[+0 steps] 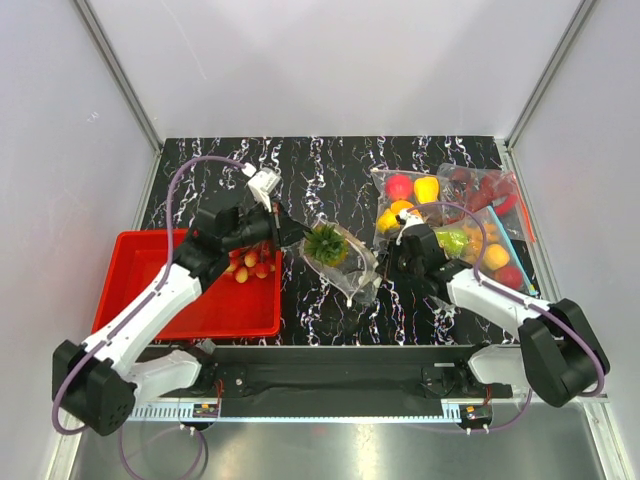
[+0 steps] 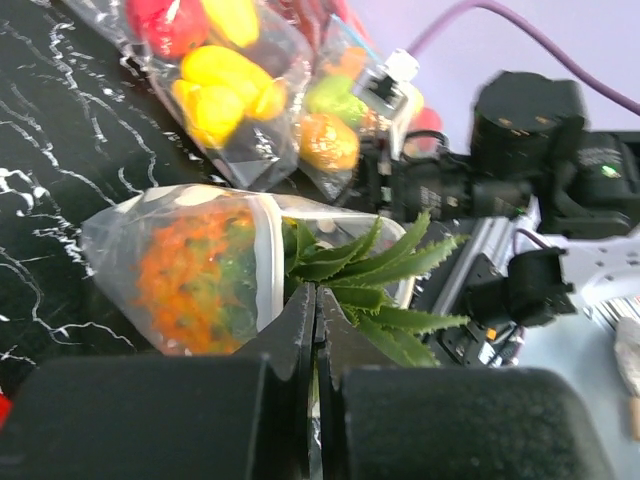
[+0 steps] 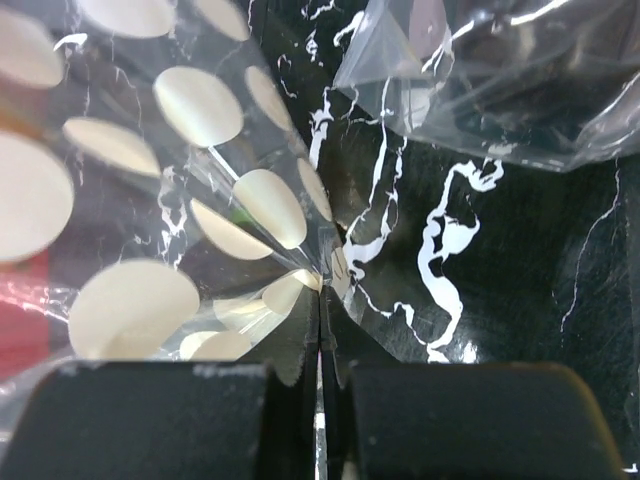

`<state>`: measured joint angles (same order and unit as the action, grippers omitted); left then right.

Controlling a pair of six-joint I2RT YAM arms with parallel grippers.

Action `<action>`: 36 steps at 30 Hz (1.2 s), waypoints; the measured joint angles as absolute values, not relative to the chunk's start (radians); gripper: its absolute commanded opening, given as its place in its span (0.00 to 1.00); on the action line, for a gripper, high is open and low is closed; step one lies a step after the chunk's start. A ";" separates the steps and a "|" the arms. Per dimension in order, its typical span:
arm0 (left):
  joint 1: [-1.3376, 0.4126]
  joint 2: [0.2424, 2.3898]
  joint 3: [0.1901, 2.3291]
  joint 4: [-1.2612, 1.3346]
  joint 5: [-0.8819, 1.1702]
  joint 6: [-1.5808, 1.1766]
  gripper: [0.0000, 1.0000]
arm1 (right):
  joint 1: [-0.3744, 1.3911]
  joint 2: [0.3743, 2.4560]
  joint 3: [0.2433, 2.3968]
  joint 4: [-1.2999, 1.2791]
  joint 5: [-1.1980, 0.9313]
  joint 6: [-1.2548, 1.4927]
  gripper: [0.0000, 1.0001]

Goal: Open the zip-top bag and remove the fake food

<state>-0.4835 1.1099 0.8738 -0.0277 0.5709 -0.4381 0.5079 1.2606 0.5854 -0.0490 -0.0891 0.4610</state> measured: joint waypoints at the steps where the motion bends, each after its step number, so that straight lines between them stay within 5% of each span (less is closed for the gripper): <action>1: -0.482 1.092 0.872 -0.033 0.580 -0.439 0.00 | 0.506 1.264 0.590 -0.049 -0.089 0.461 0.00; 11: -0.469 0.966 0.867 -0.034 0.661 -0.453 0.00 | 0.497 1.341 0.619 0.009 -0.125 0.479 0.00; 36: -0.565 1.168 0.939 0.221 0.764 -0.628 0.00 | 0.496 1.443 0.704 0.041 -0.187 0.513 0.00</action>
